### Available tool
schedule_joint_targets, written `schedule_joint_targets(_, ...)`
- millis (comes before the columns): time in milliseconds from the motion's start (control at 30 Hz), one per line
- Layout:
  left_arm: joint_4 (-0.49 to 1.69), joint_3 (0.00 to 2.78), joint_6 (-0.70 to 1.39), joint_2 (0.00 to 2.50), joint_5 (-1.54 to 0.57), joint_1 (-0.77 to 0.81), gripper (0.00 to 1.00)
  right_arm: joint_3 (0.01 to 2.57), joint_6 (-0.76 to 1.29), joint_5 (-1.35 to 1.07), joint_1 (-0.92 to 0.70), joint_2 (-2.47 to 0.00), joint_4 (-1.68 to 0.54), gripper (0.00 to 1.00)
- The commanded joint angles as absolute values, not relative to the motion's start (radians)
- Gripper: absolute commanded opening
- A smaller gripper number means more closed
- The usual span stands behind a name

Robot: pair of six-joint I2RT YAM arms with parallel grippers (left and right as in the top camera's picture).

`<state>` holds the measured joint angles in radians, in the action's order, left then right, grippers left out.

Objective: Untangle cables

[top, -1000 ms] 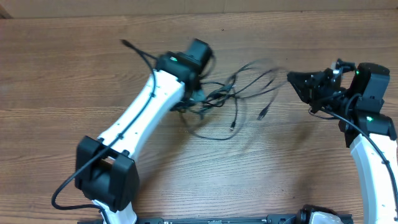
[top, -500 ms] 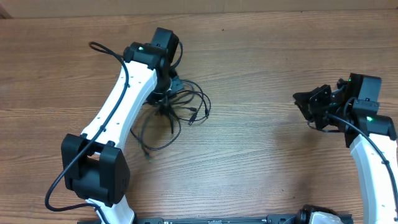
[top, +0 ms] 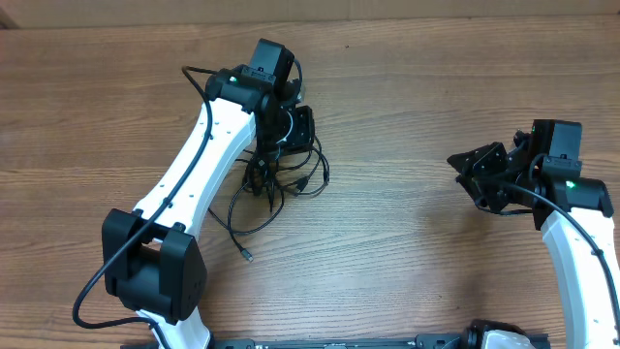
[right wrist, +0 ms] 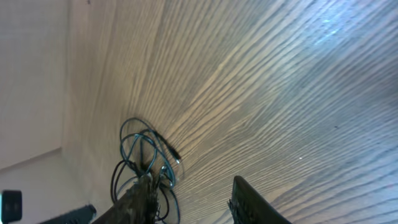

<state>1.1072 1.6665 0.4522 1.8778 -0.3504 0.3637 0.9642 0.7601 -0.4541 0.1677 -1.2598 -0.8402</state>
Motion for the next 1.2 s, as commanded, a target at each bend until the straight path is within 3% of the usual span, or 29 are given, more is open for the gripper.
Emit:
schedule_joint_targets(0,1.157,1.697,0.427,1.87,-0.175,0.352,0.29,0.975,0.749,-0.41,0.162,-1.253,-0.847,0.39)
schedule_joint_targets(133,1.224,1.728,0.453,1.869,-0.007,0.352,0.91,0.974,0.749,-0.408,0.162,-1.253,-0.848,0.43)
schedule_joint_targets(167,1.23,1.727,0.453,1.87,-0.003,0.352,0.92,0.974,0.749,-0.408,0.162,-1.253,-0.848,0.43)
schedule_joint_targets(267,1.24,1.713,0.505,1.873,-0.003,0.354,0.85,0.974,0.749,-0.408,0.155,-1.253,-0.851,0.43)
schedule_joint_targets(333,1.247,1.701,0.546,1.874,-0.001,0.354,0.73,0.974,0.749,-0.408,0.141,-1.253,-0.852,0.43)
schedule_joint_targets(367,1.254,1.692,0.581,1.876,-0.001,0.354,0.61,0.974,0.749,-0.406,0.126,-1.253,-0.852,0.43)
schedule_joint_targets(567,1.294,1.672,0.571,1.876,0.033,0.361,0.37,0.974,0.749,-0.354,0.066,-1.253,-0.852,0.47)
schedule_joint_targets(800,1.339,1.67,0.297,1.876,0.064,0.361,0.44,0.974,0.75,-0.311,0.008,-1.253,-0.851,0.49)
schedule_joint_targets(1167,1.21,1.481,0.292,1.876,0.087,0.361,0.4,0.974,0.749,-0.286,-0.006,-1.253,-0.851,0.5)
